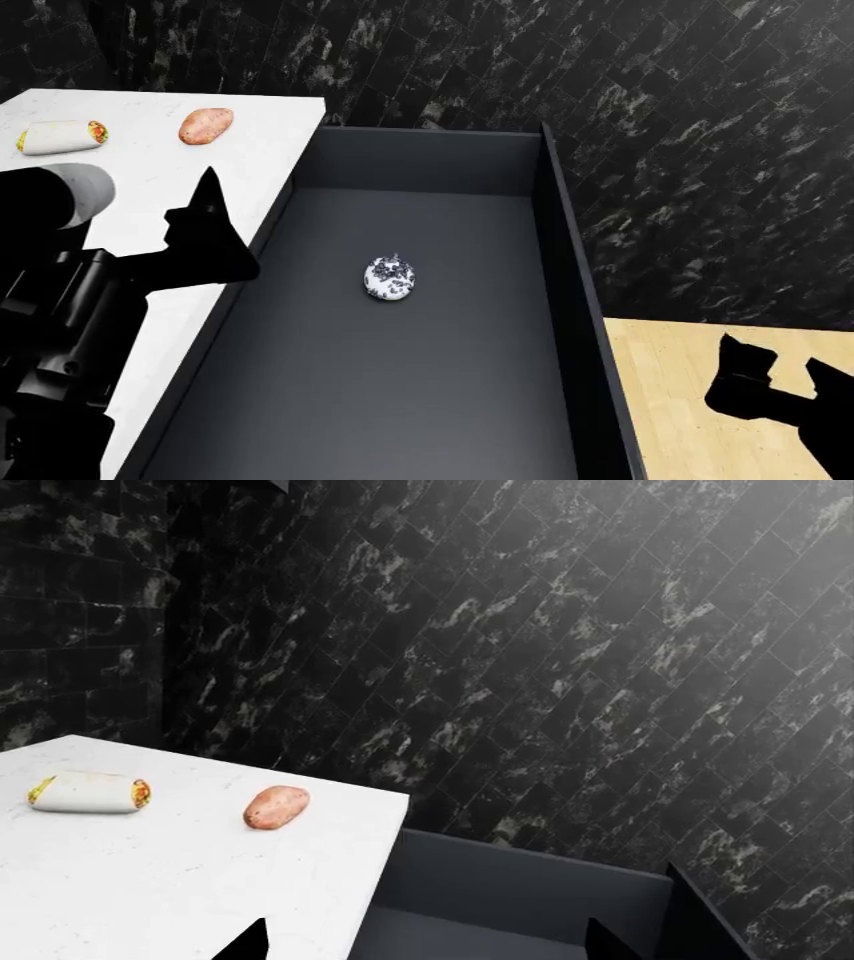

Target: Close the right drawer.

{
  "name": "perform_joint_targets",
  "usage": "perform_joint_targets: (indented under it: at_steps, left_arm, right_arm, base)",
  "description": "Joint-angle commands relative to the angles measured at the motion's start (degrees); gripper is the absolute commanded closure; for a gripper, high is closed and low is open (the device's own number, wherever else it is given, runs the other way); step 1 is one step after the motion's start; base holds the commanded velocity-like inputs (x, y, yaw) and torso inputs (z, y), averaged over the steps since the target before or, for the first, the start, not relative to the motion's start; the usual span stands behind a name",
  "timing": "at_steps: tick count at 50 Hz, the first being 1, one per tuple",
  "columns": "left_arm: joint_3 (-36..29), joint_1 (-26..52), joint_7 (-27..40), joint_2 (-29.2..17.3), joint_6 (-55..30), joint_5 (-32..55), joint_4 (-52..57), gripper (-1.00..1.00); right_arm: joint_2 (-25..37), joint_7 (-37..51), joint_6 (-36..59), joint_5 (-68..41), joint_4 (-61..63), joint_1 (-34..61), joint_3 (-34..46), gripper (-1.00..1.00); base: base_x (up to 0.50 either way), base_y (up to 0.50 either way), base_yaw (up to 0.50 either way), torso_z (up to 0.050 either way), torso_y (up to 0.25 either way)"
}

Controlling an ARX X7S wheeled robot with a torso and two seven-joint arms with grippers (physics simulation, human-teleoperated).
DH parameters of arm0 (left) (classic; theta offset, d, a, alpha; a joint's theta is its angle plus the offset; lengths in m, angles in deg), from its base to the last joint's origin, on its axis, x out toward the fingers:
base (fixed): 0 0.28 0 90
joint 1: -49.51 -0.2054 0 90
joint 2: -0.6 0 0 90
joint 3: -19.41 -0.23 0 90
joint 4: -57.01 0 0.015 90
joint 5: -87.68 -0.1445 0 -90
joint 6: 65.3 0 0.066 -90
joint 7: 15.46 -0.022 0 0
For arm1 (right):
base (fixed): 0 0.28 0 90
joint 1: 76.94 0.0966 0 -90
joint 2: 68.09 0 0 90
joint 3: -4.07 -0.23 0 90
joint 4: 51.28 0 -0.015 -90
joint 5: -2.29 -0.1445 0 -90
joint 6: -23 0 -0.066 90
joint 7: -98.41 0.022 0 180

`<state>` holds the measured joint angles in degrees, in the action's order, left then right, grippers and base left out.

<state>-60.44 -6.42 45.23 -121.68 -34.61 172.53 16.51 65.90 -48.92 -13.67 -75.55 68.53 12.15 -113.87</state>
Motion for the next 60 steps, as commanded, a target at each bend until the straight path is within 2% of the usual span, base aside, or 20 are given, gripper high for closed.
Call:
perform_joint_targets:
  at_steps: [1, 16, 60]
  left_arm:
    - [0.0, -0.1, 0.2, -0.3, 0.4, 0.2, 0.2, -1.0]
    - [-0.4, 0.0, -0.1, -0.5, 0.8, -0.2, -0.1, -1.0]
    - [-1.1, -0.3, -0.2, -1.2, 1.9, -0.4, -0.1, -1.0]
  right_arm:
    - [-0.8, -0.5, 0.8, 3.3, -3.3, -1.0, 3.1, -1.0]
    - [-2.2, -1.5, 1.7, 8.6, -8.8, 3.6, 12.2, -1.0]
    - [-5.1, -8.3, -1.5, 16.0, -18.5, 6.5, 21.4, -1.0]
  base:
    - [0.0, 0.0, 0.0, 0.0, 0.0]
    - [0.0, 0.0, 0.0, 0.0, 0.0]
    - [0.0, 0.0, 0.0, 0.0, 0.0]
